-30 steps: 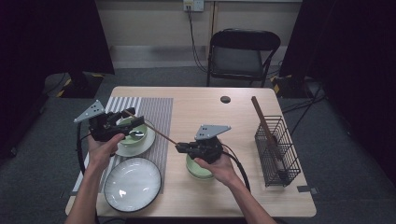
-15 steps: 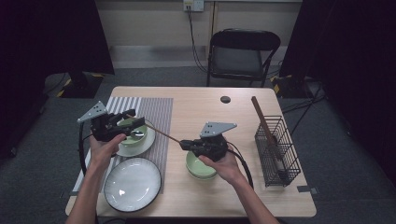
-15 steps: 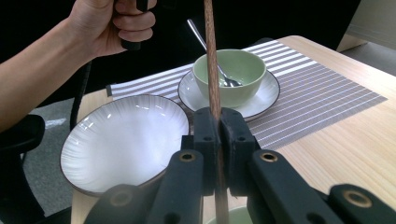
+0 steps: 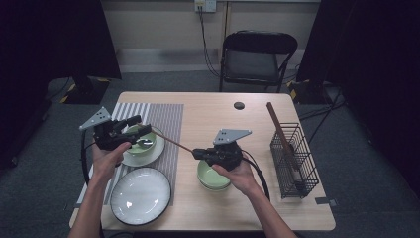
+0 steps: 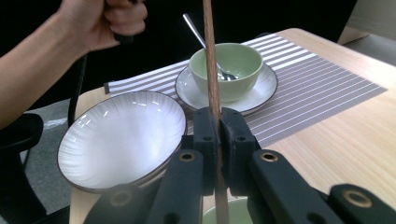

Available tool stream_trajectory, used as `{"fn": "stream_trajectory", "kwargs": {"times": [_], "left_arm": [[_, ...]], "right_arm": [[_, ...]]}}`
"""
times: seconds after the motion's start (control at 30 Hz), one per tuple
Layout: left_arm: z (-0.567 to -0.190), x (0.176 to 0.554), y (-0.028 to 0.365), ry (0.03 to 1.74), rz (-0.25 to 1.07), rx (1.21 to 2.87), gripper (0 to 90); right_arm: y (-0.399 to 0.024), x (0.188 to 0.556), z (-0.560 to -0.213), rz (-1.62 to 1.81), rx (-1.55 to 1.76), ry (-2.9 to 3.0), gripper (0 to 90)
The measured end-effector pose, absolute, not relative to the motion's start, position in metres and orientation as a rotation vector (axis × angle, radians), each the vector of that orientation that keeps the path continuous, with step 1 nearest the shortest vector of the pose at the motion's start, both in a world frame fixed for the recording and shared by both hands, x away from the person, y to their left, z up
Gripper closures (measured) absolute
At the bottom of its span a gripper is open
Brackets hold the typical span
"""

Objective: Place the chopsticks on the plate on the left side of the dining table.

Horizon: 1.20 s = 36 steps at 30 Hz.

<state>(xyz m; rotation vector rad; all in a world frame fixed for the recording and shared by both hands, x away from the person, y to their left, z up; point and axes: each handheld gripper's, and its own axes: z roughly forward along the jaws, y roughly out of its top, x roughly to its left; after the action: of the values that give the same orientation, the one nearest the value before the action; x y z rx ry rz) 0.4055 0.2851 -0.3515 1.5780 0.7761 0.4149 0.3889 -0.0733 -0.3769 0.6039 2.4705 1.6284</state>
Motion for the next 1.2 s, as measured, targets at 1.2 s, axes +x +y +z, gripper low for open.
{"fn": "stream_trajectory", "kwargs": {"times": [1.2], "left_arm": [[-0.373,0.41,0.245,0.62,0.455,1.787,30.3]], "right_arm": [[-0.076,0.39,-0.374,1.61,0.644,2.454,86.4]]}}
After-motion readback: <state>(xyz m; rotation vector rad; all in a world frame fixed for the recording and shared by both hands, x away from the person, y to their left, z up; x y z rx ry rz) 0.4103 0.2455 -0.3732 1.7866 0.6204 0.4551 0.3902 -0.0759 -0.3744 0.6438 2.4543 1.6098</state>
